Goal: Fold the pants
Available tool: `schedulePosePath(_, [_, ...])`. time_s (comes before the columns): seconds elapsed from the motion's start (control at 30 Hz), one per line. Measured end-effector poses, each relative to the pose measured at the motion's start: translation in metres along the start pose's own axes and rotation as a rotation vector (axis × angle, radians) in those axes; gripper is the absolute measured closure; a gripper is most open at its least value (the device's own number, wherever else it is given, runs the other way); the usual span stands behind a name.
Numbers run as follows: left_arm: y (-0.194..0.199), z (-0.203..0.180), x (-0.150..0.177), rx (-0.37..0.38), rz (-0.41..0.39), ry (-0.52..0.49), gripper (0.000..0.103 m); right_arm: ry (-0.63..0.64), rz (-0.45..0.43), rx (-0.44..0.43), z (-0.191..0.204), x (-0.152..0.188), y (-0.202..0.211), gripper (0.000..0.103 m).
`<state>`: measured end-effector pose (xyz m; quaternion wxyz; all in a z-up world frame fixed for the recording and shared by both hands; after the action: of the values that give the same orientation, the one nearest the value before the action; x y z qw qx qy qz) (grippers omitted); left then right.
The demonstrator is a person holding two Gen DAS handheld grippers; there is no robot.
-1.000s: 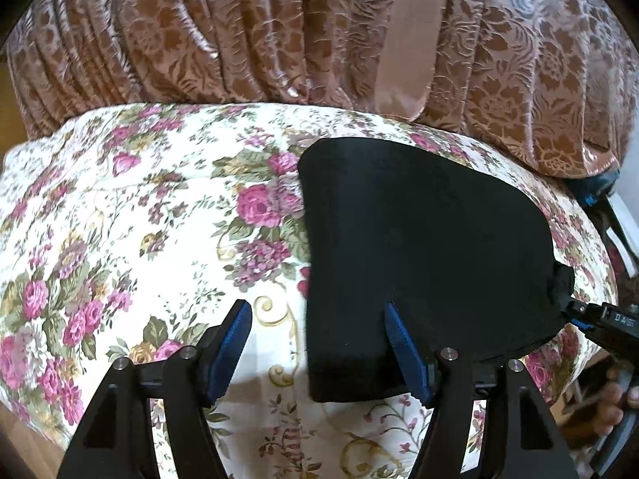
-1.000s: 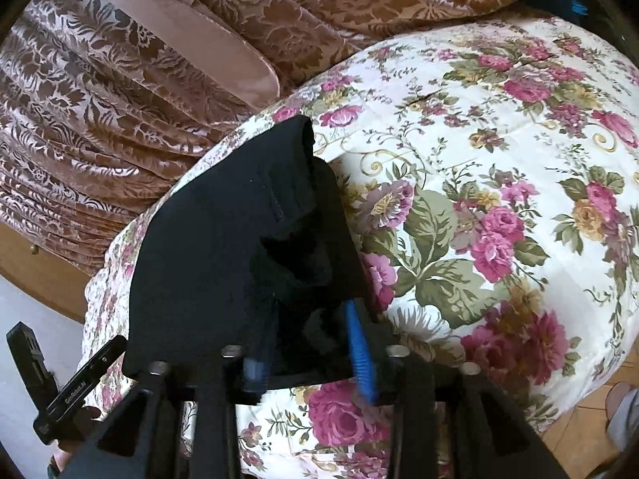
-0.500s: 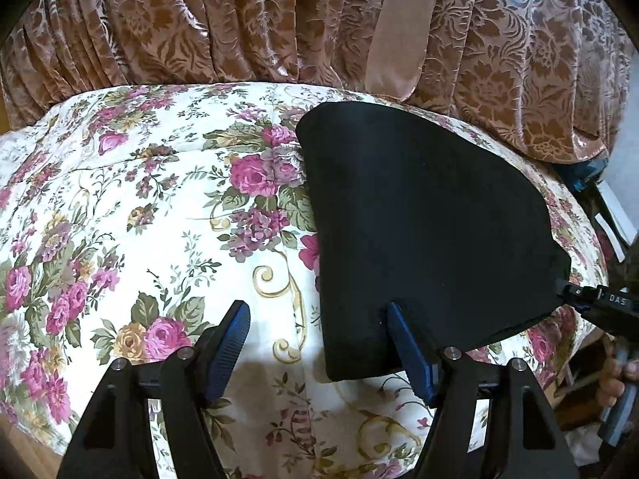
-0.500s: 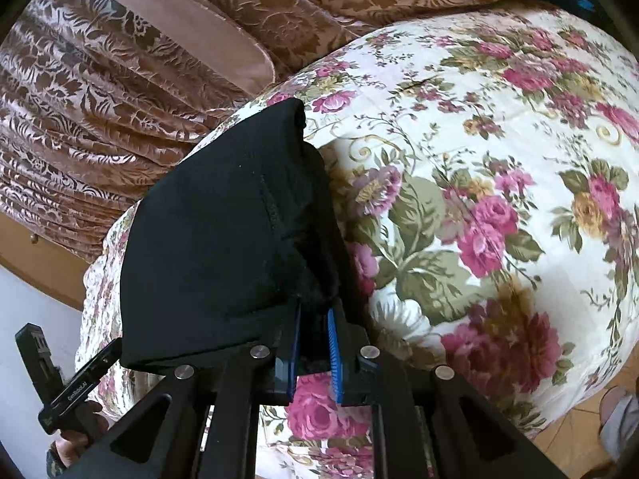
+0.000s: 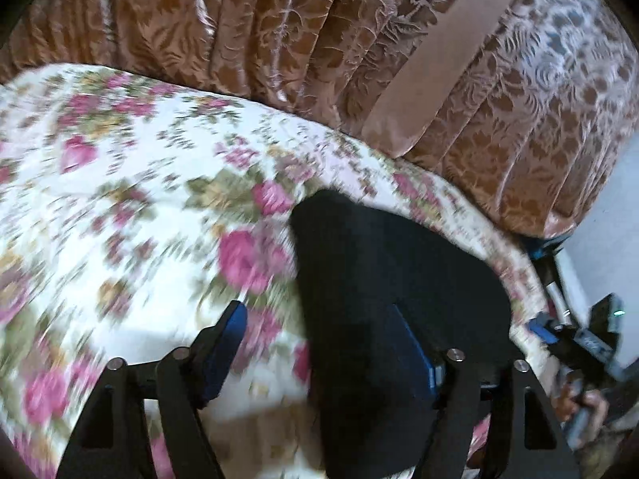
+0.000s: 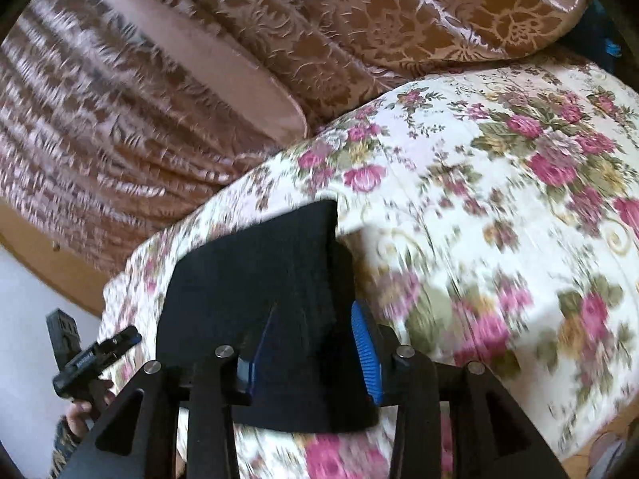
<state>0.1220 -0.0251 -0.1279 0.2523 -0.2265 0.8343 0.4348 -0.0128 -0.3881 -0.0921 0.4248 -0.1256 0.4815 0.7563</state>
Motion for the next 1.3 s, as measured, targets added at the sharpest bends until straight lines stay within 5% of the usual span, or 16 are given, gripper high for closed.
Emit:
schedulePosePath(0.2, [-0.067, 0.006, -0.031, 0.147, 0.121, 0.133, 0.013, -0.09, 0.056, 0.003, -0.002, -0.018, -0.056, 0.064])
schedulePosePath(0.3, [-0.1, 0.01, -0.026, 0.157, 0.2, 0.157, 0.015, -0.085, 0.086, 0.012, -0.002, -0.013, -0.07, 0.064])
schedulePosePath(0.43, [-0.124, -0.005, -0.018, 0.242, 0.299, 0.206, 0.03, -0.069, 0.116, -0.001, -0.002, -0.003, -0.079, 0.064])
schedulePosePath(0.47, [-0.125, -0.008, -0.02, 0.223, 0.288, 0.173, 0.034, -0.059, 0.12, 0.002, -0.003, -0.002, -0.081, 0.064])
schedulePosePath(0.53, [-0.119, -0.018, -0.023, 0.207, 0.233, 0.078, 0.062, -0.043, 0.126, 0.011, -0.004, 0.003, -0.083, 0.064])
schedulePosePath(0.6, [-0.104, -0.031, -0.024, 0.16, 0.147, -0.068, 0.069, -0.033, 0.131, 0.008, -0.004, 0.006, -0.086, 0.066])
schedulePosePath(0.7, [-0.088, -0.048, -0.016, -0.036, 0.015, -0.409, 0.07, -0.013, 0.128, 0.011, -0.004, 0.01, -0.089, 0.066])
schedulePosePath(0.77, [-0.097, -0.044, -0.008, -0.089, 0.036, -0.43, 0.07, -0.014, 0.13, 0.022, -0.006, 0.013, -0.091, 0.066])
schedulePosePath(0.87, [-0.103, -0.023, -0.011, -0.043, 0.066, -0.252, 0.061, -0.016, 0.131, 0.008, -0.005, 0.014, -0.092, 0.066])
schedulePosePath(0.93, [-0.095, -0.017, -0.015, 0.018, 0.064, -0.166, 0.045, -0.005, 0.136, -0.001, -0.004, 0.014, -0.088, 0.064])
schedulePosePath(1.03, [-0.078, -0.013, -0.008, 0.104, 0.079, -0.092, 0.029, 0.008, 0.183, -0.028, -0.005, 0.019, -0.083, 0.042])
schedulePosePath(1.3, [-0.055, -0.017, 0.032, 0.255, 0.162, 0.014, 0.02, -0.043, 0.258, -0.123, -0.009, 0.042, -0.073, 0.035])
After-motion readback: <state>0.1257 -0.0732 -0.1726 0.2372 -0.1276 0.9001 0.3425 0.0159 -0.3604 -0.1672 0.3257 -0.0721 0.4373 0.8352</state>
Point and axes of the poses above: each gripper's, at about its wrist camera, not at the fingertips, and y roughly against the way its jaws point, z to its left, x to its underside, the point moved 10 cm from there along -y, roughly the way its jaws point, and after that the axes turned 10 degrees about -z, right-handed, at the moved point
